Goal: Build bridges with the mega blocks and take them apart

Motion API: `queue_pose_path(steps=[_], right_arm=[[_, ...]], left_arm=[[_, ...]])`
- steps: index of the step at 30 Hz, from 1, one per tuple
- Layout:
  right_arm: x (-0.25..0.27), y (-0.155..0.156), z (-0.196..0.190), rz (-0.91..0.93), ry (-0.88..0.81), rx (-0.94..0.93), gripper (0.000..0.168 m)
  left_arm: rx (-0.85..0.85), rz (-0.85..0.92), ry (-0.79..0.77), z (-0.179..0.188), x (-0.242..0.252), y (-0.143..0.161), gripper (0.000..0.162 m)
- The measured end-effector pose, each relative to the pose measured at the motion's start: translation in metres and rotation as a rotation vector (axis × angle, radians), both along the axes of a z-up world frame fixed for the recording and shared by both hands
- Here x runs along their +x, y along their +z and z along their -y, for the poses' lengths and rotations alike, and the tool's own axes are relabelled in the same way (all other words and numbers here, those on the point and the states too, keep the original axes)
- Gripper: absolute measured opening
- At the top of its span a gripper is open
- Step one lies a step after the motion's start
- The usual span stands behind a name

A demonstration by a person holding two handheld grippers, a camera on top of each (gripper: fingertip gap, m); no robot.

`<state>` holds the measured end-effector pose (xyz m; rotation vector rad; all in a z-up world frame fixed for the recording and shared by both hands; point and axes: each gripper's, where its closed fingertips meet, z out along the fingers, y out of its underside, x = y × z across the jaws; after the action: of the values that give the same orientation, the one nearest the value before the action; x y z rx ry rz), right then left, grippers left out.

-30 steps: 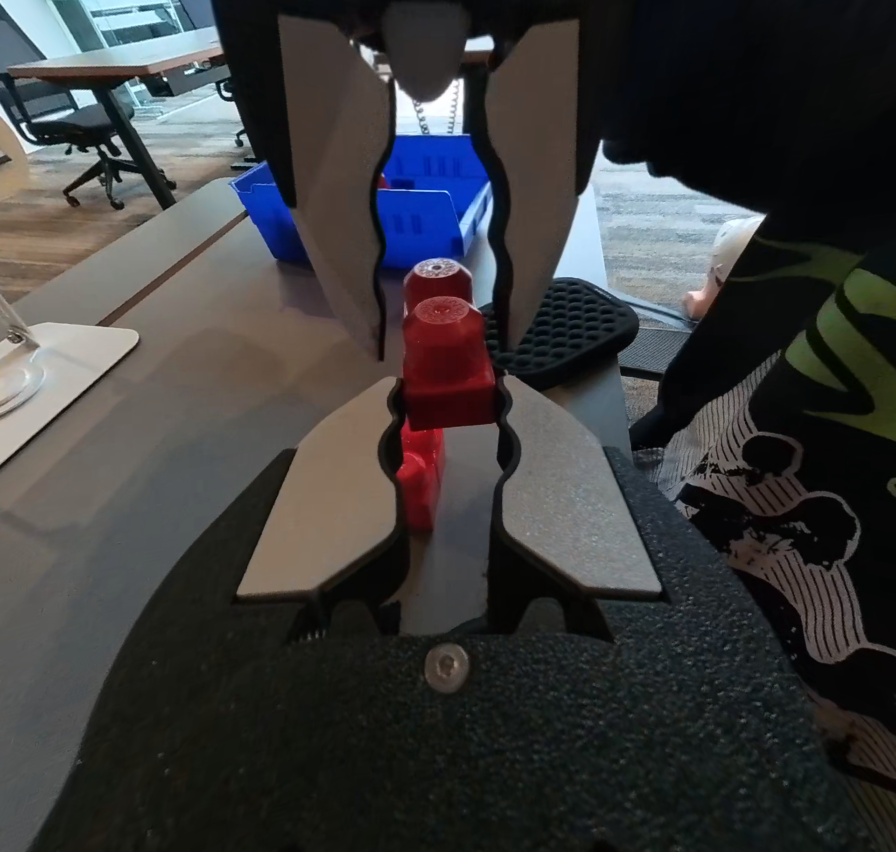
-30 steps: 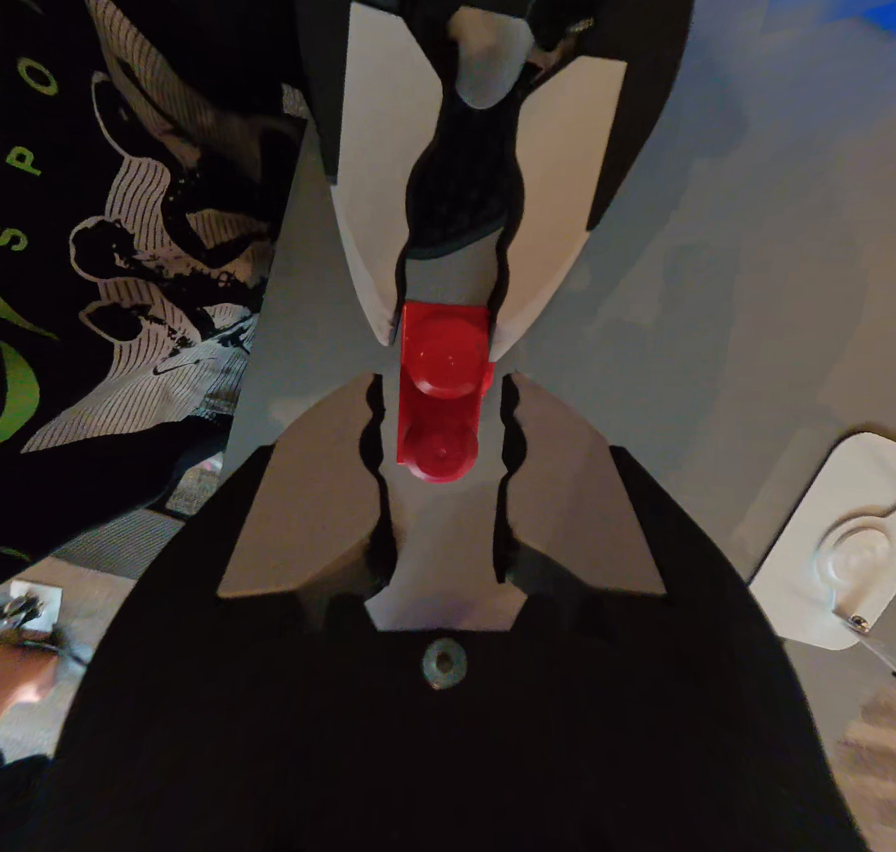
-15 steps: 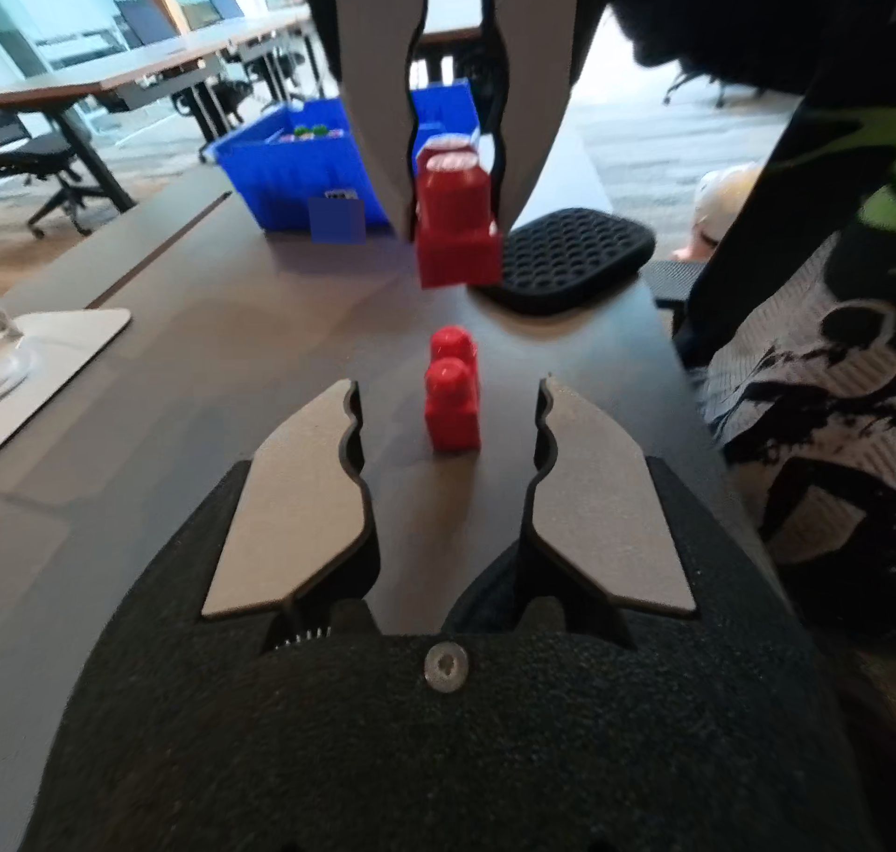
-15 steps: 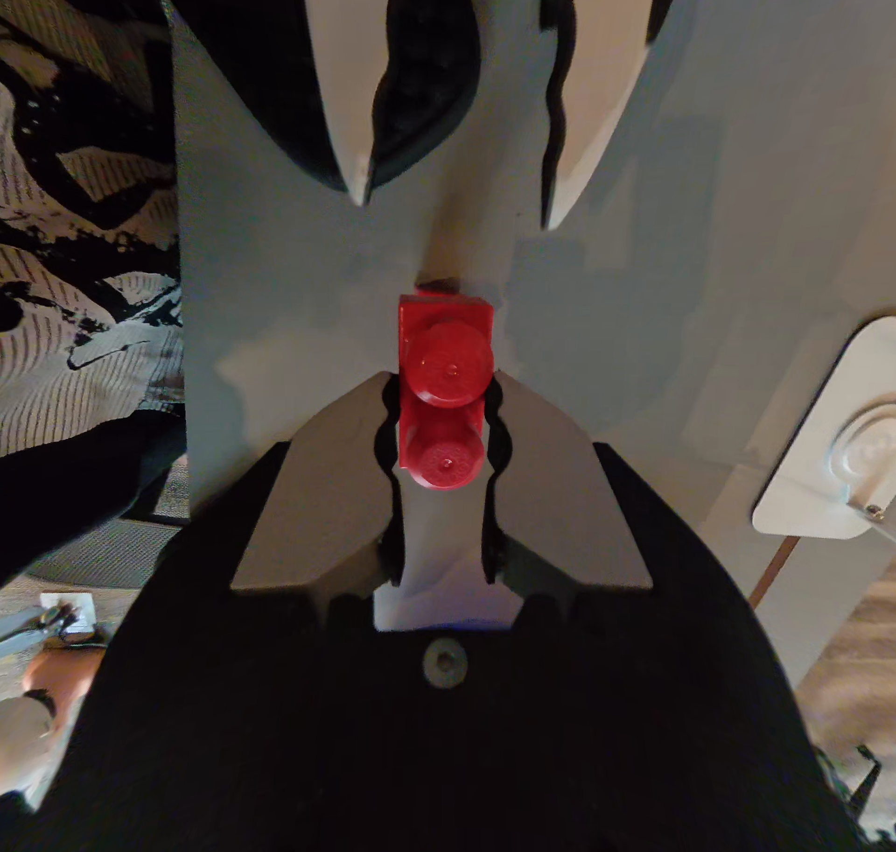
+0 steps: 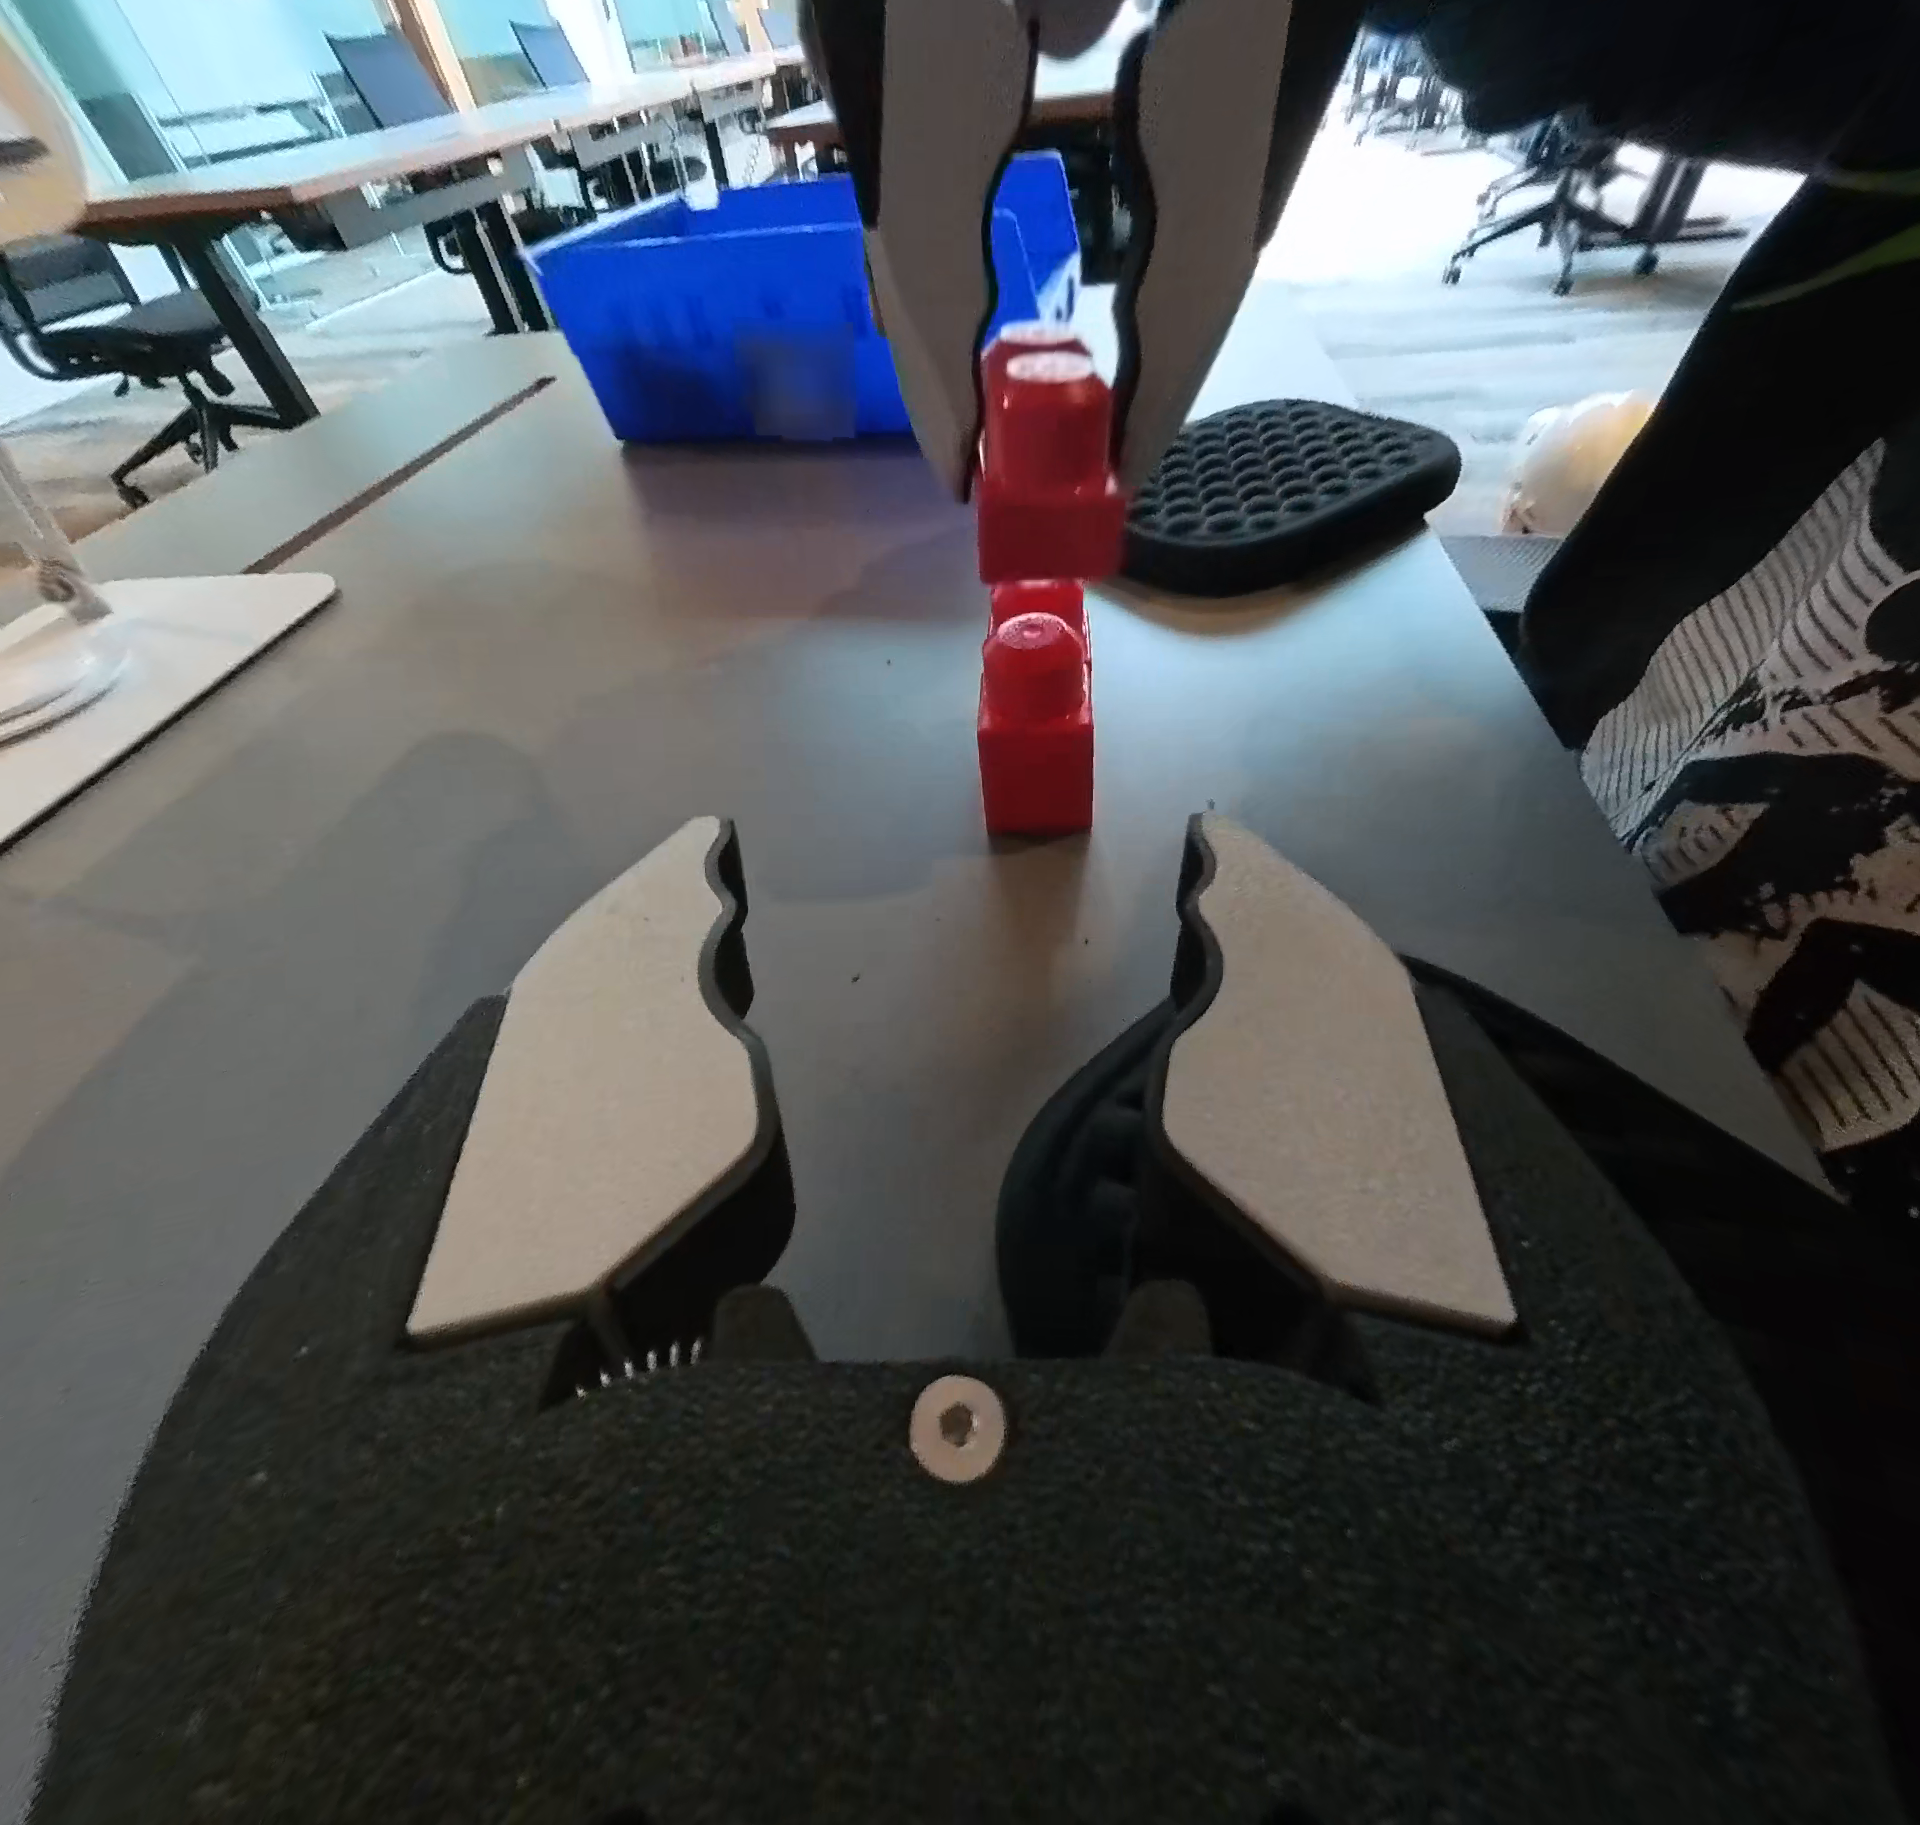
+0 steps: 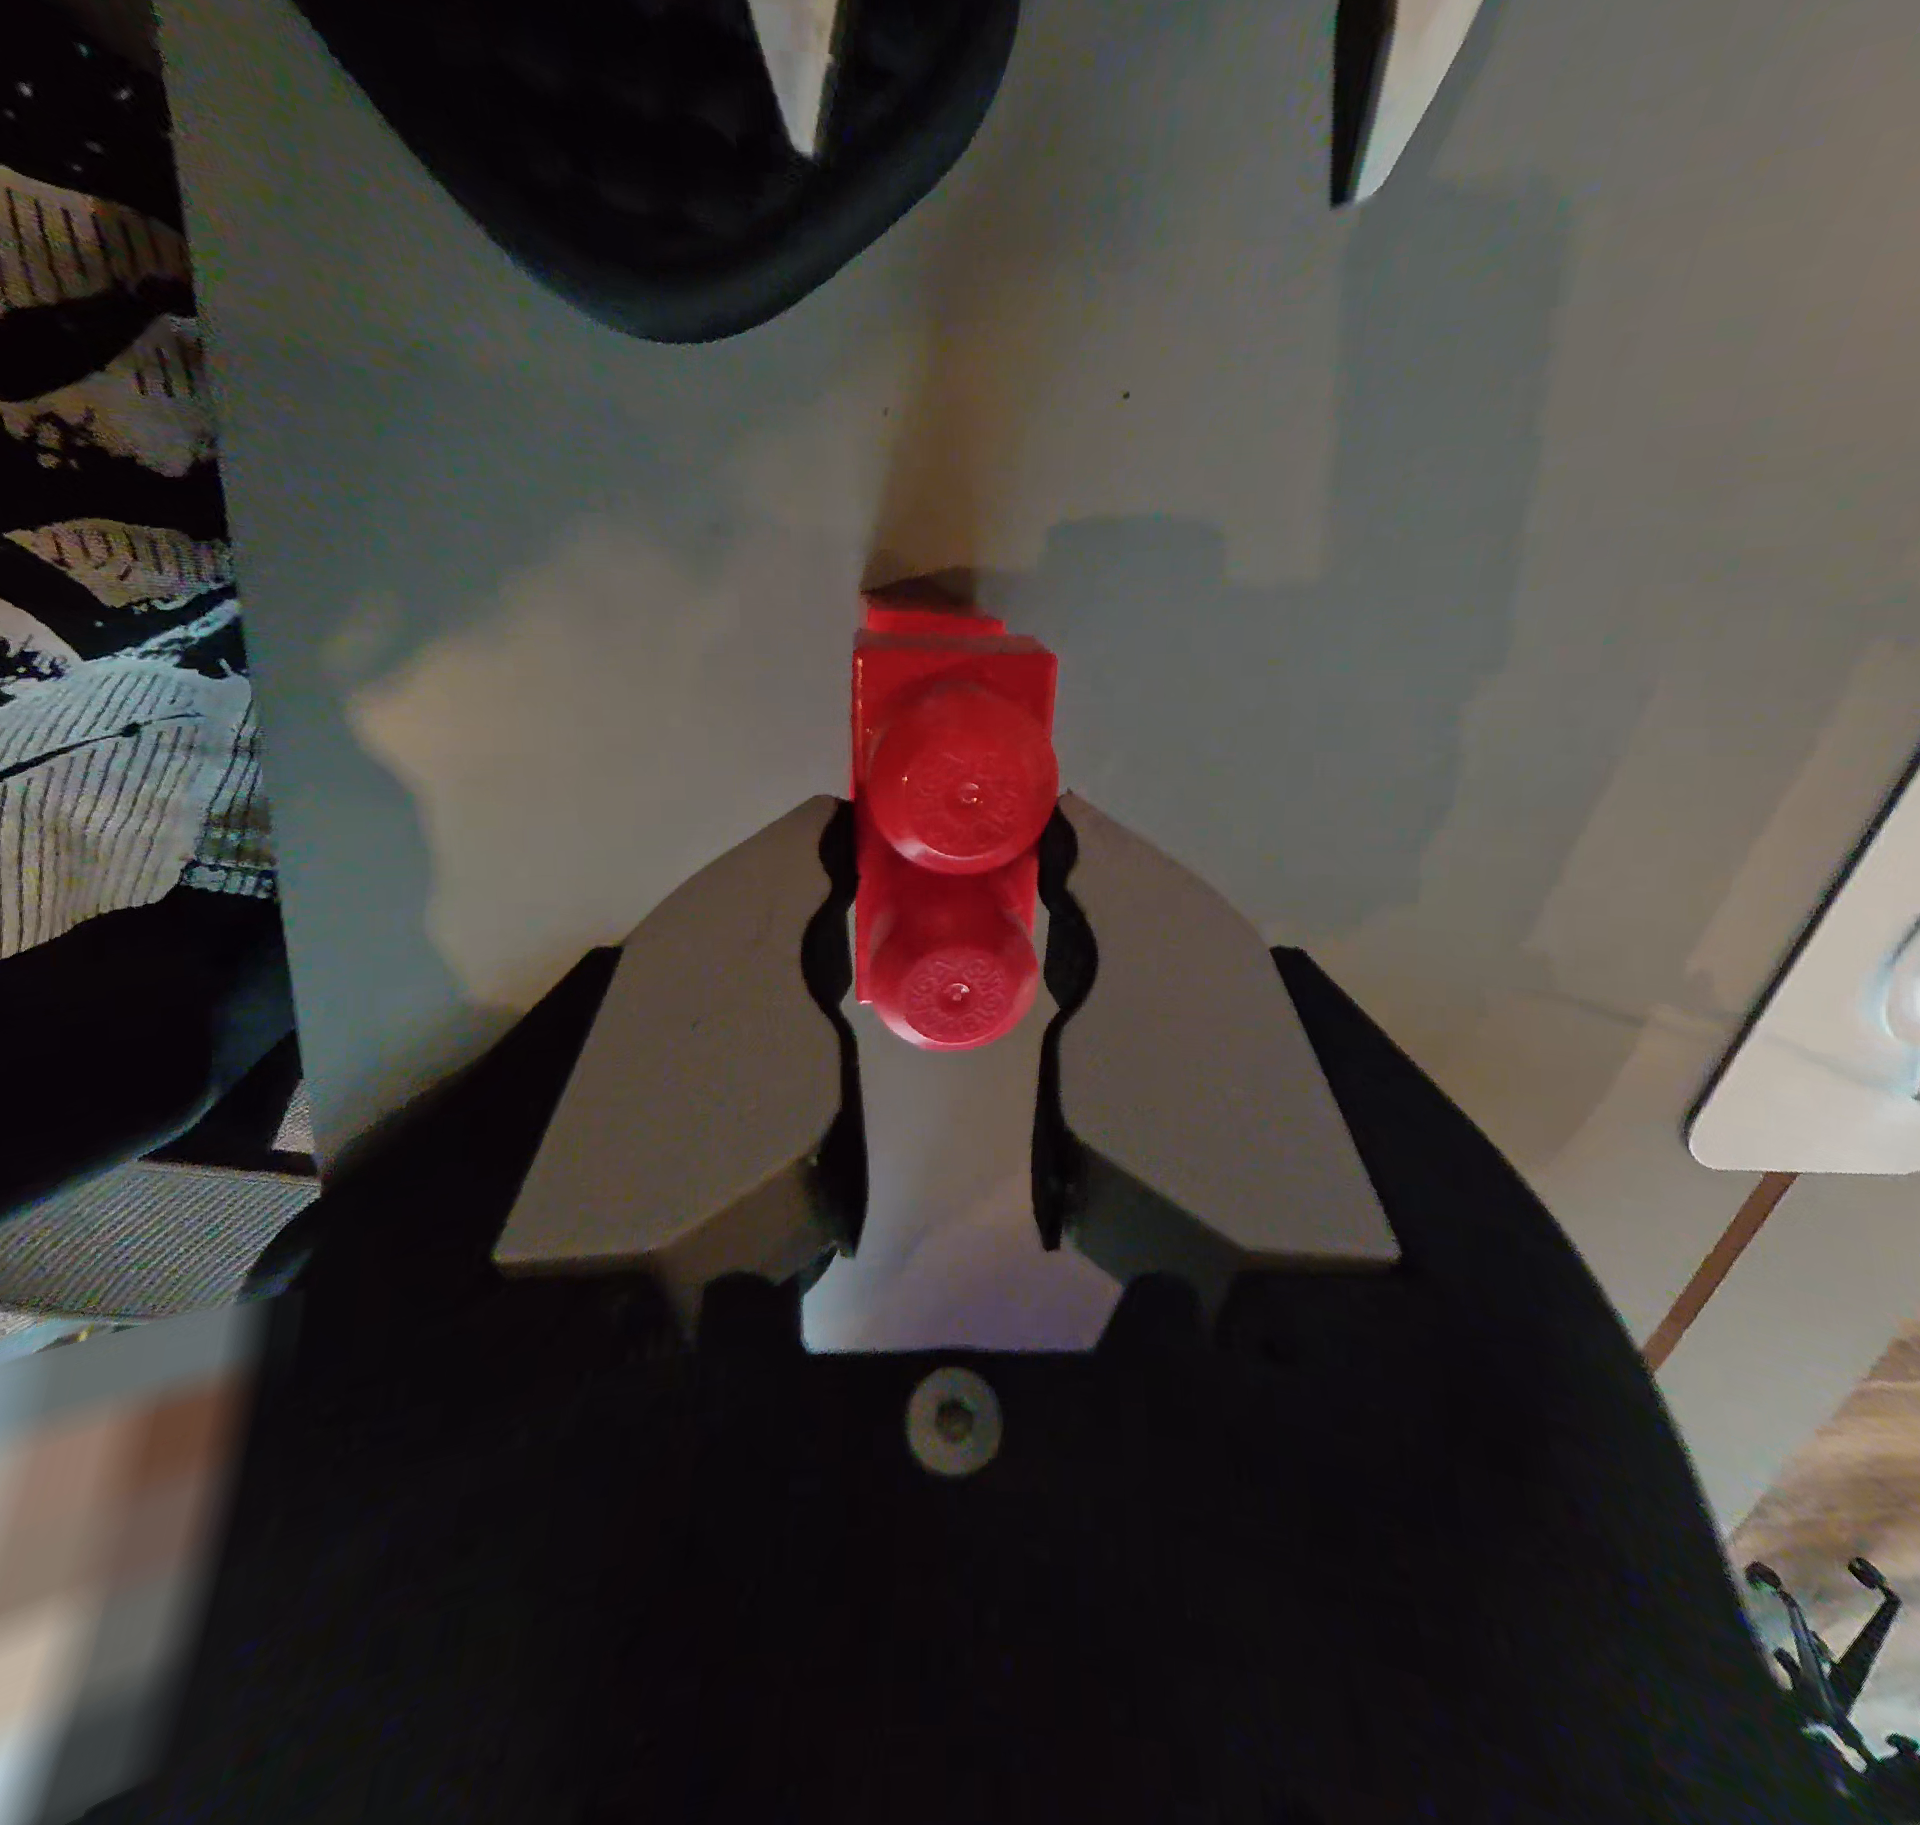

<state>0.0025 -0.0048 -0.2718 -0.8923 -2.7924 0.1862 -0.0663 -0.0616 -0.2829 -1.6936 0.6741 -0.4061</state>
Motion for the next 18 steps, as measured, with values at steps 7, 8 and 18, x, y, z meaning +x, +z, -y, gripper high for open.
queue_pose_path(steps=[7,8,18], right_arm=[[-0.003,-0.013,-0.001,0.023,-0.002,0.014,0.033],[-0.003,-0.014,-0.001,0.026,-0.003,0.016,0.033],[-0.004,-0.027,-0.001,0.057,-0.03,0.003,0.033]], left_arm=[[-0.007,-0.005,0.004,0.0,0.0,-0.002,0.076],[-0.008,-0.007,0.004,0.0,0.0,-0.002,0.075],[-0.009,0.001,0.003,0.001,-0.001,-0.002,0.073]])
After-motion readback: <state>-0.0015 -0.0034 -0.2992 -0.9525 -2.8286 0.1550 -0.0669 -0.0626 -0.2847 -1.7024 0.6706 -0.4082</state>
